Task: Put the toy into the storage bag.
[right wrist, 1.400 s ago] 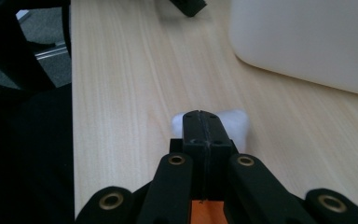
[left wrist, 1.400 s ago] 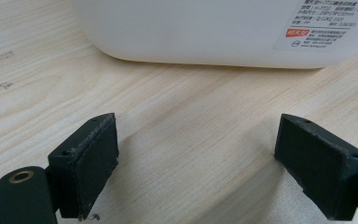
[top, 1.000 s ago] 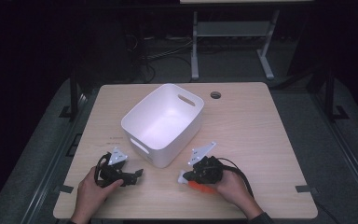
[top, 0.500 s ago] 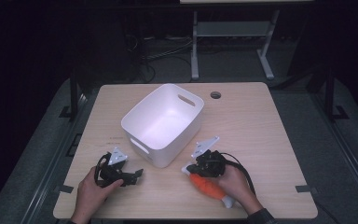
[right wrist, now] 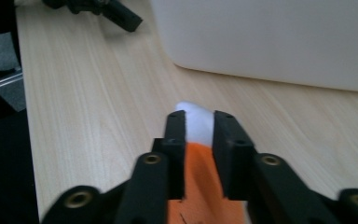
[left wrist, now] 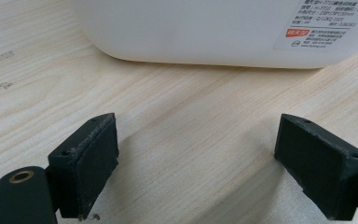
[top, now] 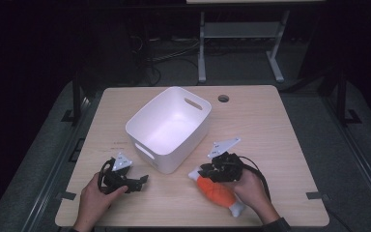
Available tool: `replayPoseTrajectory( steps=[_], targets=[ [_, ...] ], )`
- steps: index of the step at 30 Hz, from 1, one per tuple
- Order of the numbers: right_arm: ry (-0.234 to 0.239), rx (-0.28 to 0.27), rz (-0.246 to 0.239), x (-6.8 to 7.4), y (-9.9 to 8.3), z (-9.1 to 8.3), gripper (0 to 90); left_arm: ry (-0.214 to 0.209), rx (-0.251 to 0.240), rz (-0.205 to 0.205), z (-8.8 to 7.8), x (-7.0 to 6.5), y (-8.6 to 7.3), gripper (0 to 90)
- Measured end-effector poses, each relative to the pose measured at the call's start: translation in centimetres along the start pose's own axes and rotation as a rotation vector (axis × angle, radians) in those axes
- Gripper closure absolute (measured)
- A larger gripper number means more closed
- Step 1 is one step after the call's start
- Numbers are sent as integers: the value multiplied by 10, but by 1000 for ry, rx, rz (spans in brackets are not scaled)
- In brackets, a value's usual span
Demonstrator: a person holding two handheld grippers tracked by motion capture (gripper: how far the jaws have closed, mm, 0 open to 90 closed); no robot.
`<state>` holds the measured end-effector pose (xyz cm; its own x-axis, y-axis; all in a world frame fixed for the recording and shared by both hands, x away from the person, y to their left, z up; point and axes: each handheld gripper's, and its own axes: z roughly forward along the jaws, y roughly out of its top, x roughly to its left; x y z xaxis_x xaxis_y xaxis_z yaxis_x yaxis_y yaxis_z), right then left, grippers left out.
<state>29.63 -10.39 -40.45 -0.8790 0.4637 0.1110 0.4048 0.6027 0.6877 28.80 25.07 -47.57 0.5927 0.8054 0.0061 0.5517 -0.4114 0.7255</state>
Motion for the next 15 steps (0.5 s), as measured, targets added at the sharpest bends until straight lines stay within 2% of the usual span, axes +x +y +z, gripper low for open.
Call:
replayPoseTrajectory(
  steps=[3,8,10,15],
  targets=[
    [-21,0,27,-3,-2,-6,586,0,4,4,0,0,0,126],
    [-65,1,75,-7,-7,-15,348,0,2,3,0,0,0,126],
    [-98,14,92,-7,-9,-17,226,-1,4,5,0,0,0,126],
    [-125,31,120,-5,-15,-16,72,0,4,6,0,0,0,126]
  ],
)
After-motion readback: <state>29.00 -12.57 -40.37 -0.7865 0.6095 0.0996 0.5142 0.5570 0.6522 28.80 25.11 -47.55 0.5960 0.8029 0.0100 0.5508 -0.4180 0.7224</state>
